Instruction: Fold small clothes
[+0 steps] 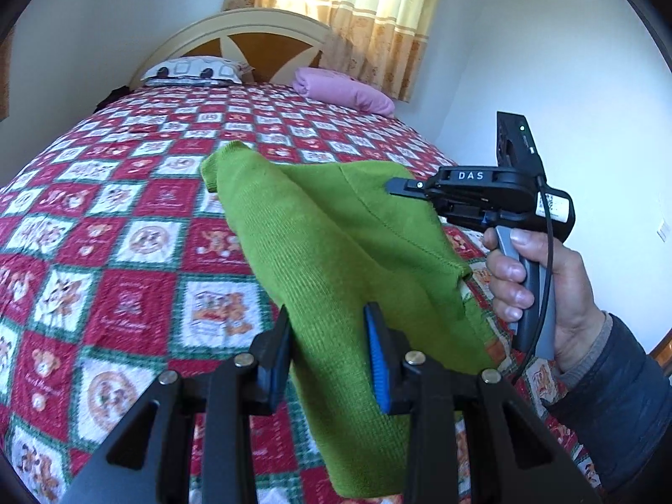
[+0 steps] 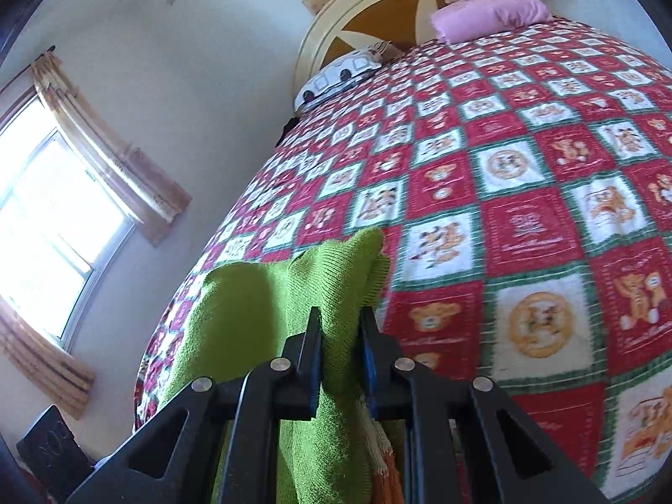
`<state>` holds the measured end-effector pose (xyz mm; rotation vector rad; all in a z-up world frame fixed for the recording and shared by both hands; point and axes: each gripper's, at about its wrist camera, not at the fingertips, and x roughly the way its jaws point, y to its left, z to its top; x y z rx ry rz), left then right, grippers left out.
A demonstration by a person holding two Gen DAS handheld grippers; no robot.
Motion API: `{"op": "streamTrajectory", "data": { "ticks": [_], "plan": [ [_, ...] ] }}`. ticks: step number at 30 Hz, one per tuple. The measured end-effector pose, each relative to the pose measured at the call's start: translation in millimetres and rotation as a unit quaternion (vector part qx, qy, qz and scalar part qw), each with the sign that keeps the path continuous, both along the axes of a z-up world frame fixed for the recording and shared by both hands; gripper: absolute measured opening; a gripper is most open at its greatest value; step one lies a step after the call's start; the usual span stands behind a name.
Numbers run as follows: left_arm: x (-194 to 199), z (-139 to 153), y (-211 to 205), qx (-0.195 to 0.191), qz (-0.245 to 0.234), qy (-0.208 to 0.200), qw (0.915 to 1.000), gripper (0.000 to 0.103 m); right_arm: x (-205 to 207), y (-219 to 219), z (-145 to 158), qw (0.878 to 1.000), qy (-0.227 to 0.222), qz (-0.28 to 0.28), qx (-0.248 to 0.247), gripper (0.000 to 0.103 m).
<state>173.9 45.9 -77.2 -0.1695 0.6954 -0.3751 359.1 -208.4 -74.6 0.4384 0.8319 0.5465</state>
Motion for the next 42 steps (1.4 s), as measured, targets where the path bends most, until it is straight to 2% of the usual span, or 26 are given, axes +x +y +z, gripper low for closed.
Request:
{"op": "streamTrajectory", "data": {
  "ticks": [14, 22, 42],
  "plan": [
    [-25, -4, 58, -0.008, 0.054, 0.0, 0.9985, 0.034, -8, 81, -4, 0.998, 0.003, 0.056, 0.005, 0.015],
    [-37, -5, 86, 0.002, 0.079, -0.004, 0.9969, 0.034, -13, 124, -2, 0.996, 0.003, 0.085, 0.006, 0.015],
    [-58, -10, 146, 0.001, 0.124, -0.002, 0.9923, 0.034, -18, 208, 4, 0.99, 0.002, 0.142, -0.001, 0.015]
  ]
}}
